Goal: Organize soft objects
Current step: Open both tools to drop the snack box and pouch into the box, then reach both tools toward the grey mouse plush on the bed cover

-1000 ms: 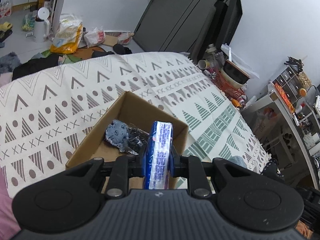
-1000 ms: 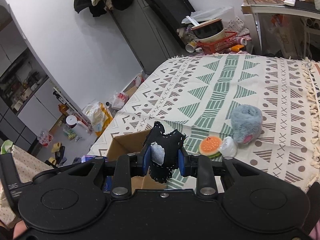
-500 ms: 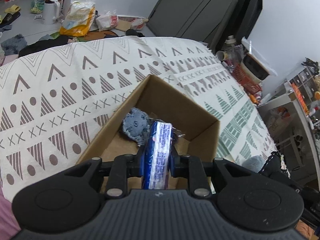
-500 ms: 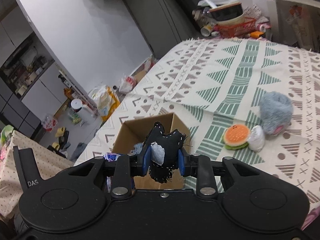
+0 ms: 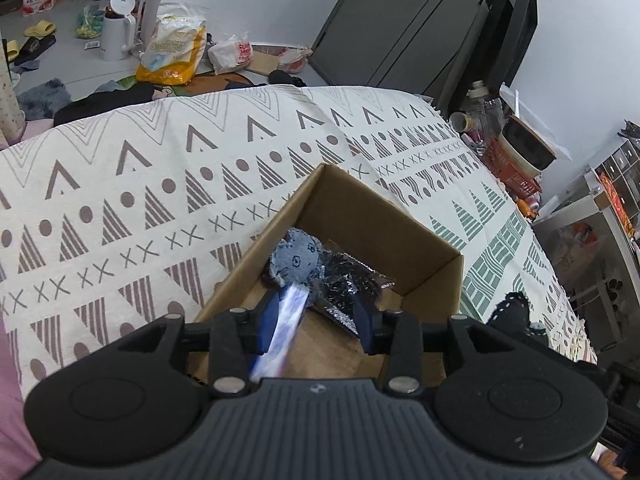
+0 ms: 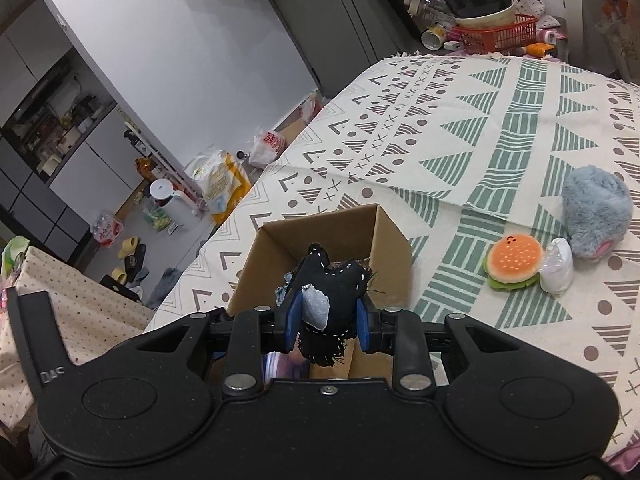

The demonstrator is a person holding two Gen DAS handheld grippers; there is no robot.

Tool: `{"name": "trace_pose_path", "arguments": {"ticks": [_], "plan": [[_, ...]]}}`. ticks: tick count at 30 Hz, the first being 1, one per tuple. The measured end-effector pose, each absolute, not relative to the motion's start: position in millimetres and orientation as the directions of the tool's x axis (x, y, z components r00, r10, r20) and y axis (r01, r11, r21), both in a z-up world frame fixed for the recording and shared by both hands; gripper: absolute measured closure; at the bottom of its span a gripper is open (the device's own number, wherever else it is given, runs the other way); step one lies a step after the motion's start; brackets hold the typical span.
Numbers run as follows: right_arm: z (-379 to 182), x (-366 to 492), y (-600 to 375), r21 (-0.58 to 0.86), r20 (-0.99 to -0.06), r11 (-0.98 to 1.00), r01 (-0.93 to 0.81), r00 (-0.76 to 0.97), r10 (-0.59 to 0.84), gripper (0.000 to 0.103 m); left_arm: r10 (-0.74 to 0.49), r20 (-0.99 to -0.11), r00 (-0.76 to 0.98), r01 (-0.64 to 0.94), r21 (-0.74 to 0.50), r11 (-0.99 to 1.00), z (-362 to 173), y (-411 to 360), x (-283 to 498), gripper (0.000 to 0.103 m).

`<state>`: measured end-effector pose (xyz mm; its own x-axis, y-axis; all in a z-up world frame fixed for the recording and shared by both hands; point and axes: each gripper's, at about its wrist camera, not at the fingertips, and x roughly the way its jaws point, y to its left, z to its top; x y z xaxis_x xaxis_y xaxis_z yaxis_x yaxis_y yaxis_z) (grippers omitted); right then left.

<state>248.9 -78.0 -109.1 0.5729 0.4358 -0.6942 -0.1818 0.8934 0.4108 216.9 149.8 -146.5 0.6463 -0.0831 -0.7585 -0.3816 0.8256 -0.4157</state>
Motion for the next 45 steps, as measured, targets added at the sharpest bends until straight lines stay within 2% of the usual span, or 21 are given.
{"name": "trace_pose_path", "arguments": {"ticks": [7, 13, 18, 20, 21, 23, 25, 27, 29, 33, 41, 45], "plan": [[-112, 251, -72, 0.423, -0.69, 0.887, -0.186, 0.568, 0.448, 0.075, -0.078, -0.767, 0.637, -0.399, -0.414, 0.818, -133, 150, 209, 0.058], [-106, 250, -74, 0.472, -0.655, 0.858, -0.203, 0.571, 0.495, 0.063, -0.039, -0.774, 0.632, -0.411, -0.377, 0.83, -117, 147, 203, 0.054], [-89, 241, -84, 0.471, -0.626, 0.857, -0.208, 0.606, 0.491, 0.047, -0.014, -0.766, 0.642, -0.387, -0.34, 0.857, -97, 137, 195, 0.052], [-82, 238, -90, 0.462, -0.624, 0.865, -0.195, 0.621, 0.473, 0.03, -0.001, -0.759, 0.651, -0.375, -0.323, 0.869, -89, 131, 191, 0.051], [-79, 237, -93, 0.457, -0.623, 0.869, -0.189, 0.63, 0.464, 0.023, 0.002, -0.755, 0.656, -0.372, -0.32, 0.871, -85, 128, 189, 0.048], [-72, 233, -100, 0.439, -0.621, 0.88, -0.179, 0.647, 0.442, 0.016, 0.006, -0.747, 0.664, -0.37, -0.322, 0.871, -79, 125, 185, 0.043], [-65, 229, -107, 0.422, -0.626, 0.89, -0.174, 0.654, 0.425, 0.013, 0.007, -0.743, 0.669, -0.363, -0.319, 0.875, -72, 120, 182, 0.039], [-59, 226, -114, 0.409, -0.631, 0.897, -0.167, 0.658, 0.411, 0.01, 0.005, -0.745, 0.667, -0.35, -0.307, 0.885, -66, 113, 180, 0.027], [-52, 222, -120, 0.402, -0.63, 0.901, -0.162, 0.665, 0.401, 0.004, 0.006, -0.746, 0.666, -0.341, -0.297, 0.892, -59, 108, 179, 0.024], [-34, 215, -132, 0.392, -0.615, 0.904, -0.17, 0.683, 0.395, 0.0, 0.008, -0.74, 0.673, -0.311, -0.273, 0.91, -43, 94, 175, 0.017], [-9, 208, -171, 0.382, -0.611, 0.908, -0.175, 0.689, 0.39, 0.0, -0.017, -0.735, 0.678, -0.267, -0.267, 0.926, -19, 70, 168, 0.012], [1, 203, -193, 0.364, -0.601, 0.915, -0.176, 0.706, 0.375, 0.0, -0.012, -0.72, 0.694, -0.26, -0.266, 0.928, -10, 59, 164, 0.004]]}}
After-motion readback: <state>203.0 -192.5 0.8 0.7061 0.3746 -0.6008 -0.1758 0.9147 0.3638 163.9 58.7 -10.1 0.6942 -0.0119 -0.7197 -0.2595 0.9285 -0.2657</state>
